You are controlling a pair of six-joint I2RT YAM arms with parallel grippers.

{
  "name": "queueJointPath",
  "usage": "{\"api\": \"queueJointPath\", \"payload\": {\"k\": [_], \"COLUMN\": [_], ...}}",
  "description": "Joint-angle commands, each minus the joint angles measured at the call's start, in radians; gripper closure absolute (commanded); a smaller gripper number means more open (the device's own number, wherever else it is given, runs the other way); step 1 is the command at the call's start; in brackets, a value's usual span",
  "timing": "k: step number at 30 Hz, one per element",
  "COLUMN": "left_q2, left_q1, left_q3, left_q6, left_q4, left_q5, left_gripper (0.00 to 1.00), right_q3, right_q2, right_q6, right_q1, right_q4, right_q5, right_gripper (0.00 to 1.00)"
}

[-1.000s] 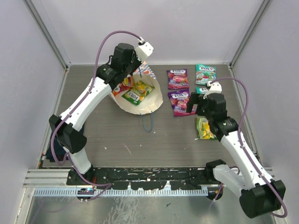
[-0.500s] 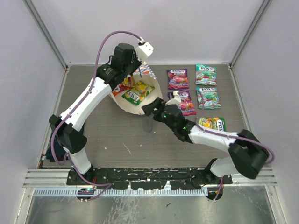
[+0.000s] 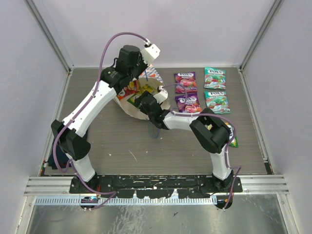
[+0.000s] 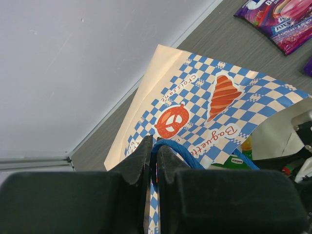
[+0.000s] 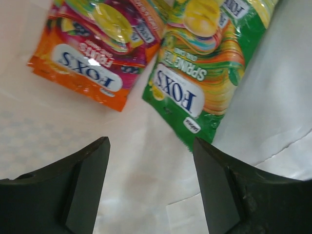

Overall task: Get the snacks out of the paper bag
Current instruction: Take out the snack from the paper bag.

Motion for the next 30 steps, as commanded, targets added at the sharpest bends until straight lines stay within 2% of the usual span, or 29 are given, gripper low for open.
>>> {"api": "queueJointPath", "payload": {"k": [1,11,25,30], "left_q2": [-0.042,-0.035,-0.043,-0.053], "left_q1": [-0.003,-0.003,-0.003,-0.003], "left_q3": [0.020,0.026,0.024,0.013], "left_q6": [0.001,-0.001,-0.005,-0.006], "left_q4": [0.059,0.054,0.054,0.061], "left_q5": [0.009,0.012,0.015,0.016], "left_gripper": [0.92,0.92,0.92,0.92], "right_q3": [0.100,0.195,0.289,0.253], "right_q2": [0.039,0.097,0.210,0.224], "right_q6": [0.044,0.140,0.170,0.166], "right_q1": [0.018,0.061,0.029,0.014], "right_q4": [-0.131,-0.361,-0.383,-0.223], "right_q5": [0.142,0.293,0.304,0.296], "right_gripper": [0.25,0.28,0.29,0.33]}}
